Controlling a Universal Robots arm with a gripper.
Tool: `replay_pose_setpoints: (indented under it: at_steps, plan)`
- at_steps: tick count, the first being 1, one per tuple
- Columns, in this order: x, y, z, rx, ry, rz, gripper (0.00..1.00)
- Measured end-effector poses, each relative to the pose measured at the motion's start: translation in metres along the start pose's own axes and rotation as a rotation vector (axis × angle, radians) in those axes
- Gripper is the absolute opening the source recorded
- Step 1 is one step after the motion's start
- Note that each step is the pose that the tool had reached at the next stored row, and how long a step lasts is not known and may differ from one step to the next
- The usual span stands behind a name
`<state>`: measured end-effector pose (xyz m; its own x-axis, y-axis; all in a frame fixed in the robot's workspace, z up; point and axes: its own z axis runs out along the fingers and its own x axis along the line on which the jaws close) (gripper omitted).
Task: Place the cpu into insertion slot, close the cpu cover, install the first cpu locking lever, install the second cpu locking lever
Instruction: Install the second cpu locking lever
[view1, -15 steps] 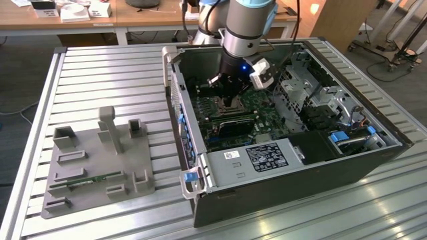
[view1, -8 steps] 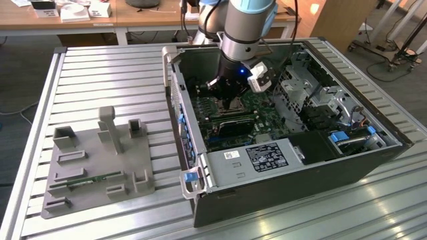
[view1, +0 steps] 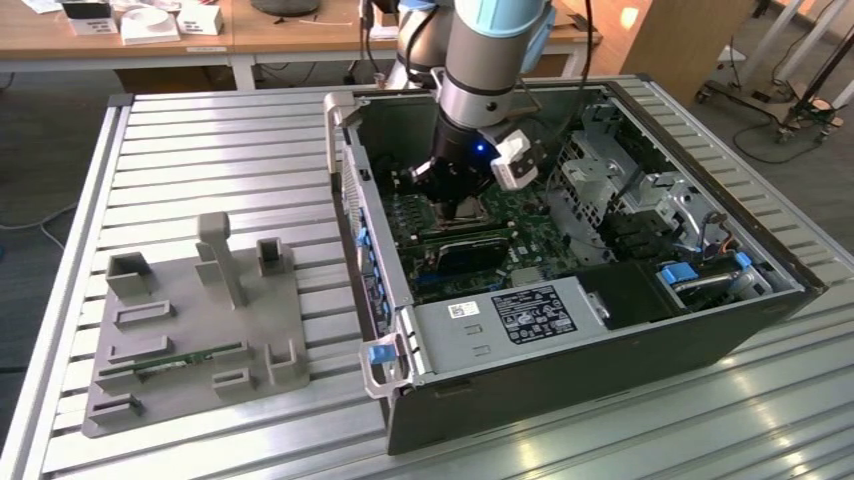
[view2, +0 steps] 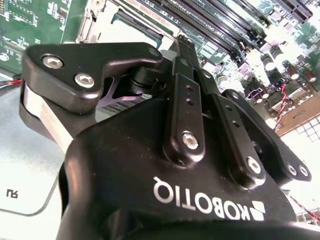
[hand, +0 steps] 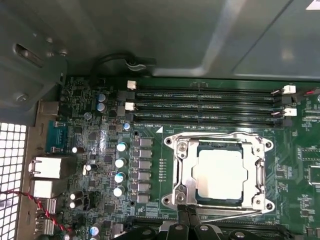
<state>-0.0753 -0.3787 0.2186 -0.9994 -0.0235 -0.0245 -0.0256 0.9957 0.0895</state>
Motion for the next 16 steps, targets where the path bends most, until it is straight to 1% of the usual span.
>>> replay_pose_setpoints:
  at_steps: [10,14,16]
  plan:
    - [0.0047,-0.0005,0.0051,-0.0052,0.0004,-0.001,0.10]
    - [0.0064,-0.0007,0.0077,-0.0074,0.0023,-0.023,0.10]
    - [0.0071,-0.0008,0.0085,-0.0083,0.0026,-0.026,0.10]
